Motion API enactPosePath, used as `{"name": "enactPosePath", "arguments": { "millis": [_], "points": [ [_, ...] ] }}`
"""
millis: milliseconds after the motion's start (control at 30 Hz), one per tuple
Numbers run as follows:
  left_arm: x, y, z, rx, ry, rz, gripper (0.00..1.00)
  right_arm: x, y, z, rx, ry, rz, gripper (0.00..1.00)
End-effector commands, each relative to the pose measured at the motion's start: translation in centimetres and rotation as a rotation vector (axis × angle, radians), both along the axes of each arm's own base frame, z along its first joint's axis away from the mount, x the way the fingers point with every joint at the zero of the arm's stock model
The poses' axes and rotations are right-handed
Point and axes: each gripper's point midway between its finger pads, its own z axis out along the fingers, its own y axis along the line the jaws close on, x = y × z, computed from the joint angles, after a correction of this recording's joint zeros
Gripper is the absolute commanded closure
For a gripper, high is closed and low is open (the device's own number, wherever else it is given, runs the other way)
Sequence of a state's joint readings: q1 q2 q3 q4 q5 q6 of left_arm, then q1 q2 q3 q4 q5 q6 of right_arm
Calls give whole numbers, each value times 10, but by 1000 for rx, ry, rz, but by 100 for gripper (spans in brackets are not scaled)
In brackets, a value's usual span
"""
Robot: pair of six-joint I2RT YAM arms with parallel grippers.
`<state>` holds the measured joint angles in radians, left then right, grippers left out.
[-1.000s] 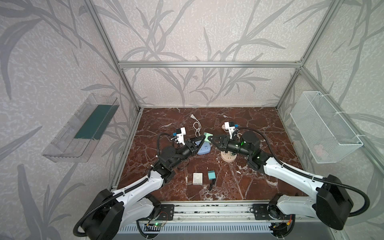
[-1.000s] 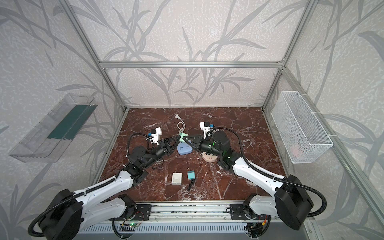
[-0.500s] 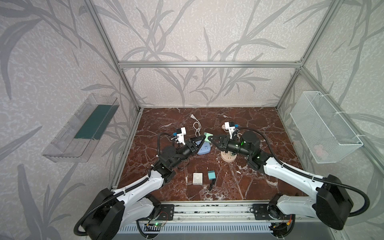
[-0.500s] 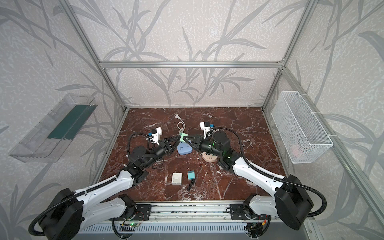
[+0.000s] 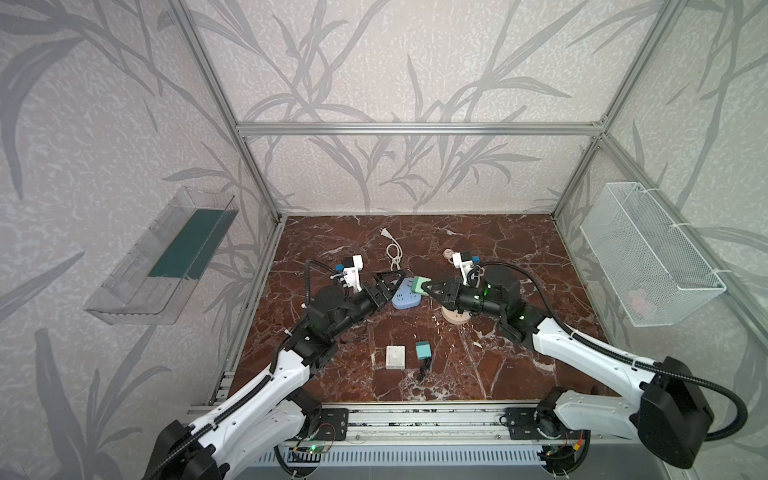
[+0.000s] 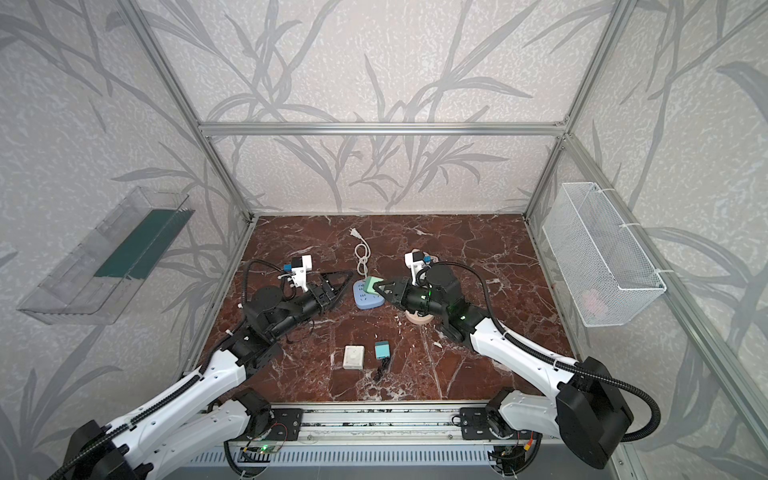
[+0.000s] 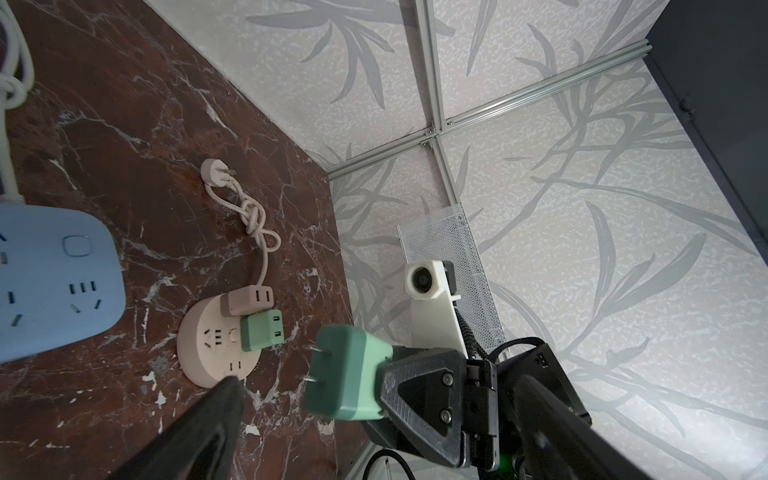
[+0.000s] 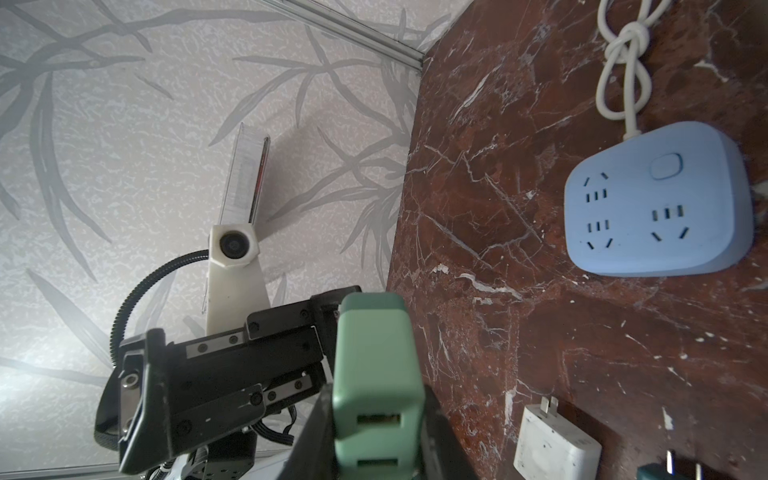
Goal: Insert the plug
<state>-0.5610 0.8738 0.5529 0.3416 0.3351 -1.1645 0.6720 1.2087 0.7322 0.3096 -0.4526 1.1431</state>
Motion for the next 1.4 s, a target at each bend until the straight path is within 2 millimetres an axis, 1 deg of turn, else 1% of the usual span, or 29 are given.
{"name": "enactPosePath", "arguments": {
  "millis": [0, 200, 300, 467, 600, 700, 867, 1067, 1233, 1367],
  "points": [
    [-2, 7, -5, 103, -8, 15, 2, -2, -8, 1, -17, -18, -8, 100],
    [-5, 9, -12, 206, 6, -1, 4, -5, -17, -7, -103, -11, -19, 100],
    [-6, 11, -17, 266, 14, -7, 5, -6, -27, -13, -198, -6, -40, 100],
    [-7, 15, -26, 329, 15, -4, 5, -5, -50, -23, -419, 21, -78, 100],
    [-8, 15, -34, 374, 28, -20, 6, -3, -62, -24, -543, 46, -94, 100],
    [-8, 16, -43, 430, 52, -33, 6, 0, -70, -32, -629, 75, -104, 100],
    [-10, 19, -59, 515, 99, -52, 8, 5, -74, -45, -739, 120, -86, 100],
    [-12, 18, -67, 507, 114, -65, 8, 14, -83, -65, -886, 172, -83, 100],
    [-14, 18, -71, 510, 118, -67, 8, 17, -80, -76, -921, 187, -57, 100],
    [-15, 19, -71, 511, 119, -67, 8, 20, -79, -80, -946, 196, -41, 100]
  ]
}}
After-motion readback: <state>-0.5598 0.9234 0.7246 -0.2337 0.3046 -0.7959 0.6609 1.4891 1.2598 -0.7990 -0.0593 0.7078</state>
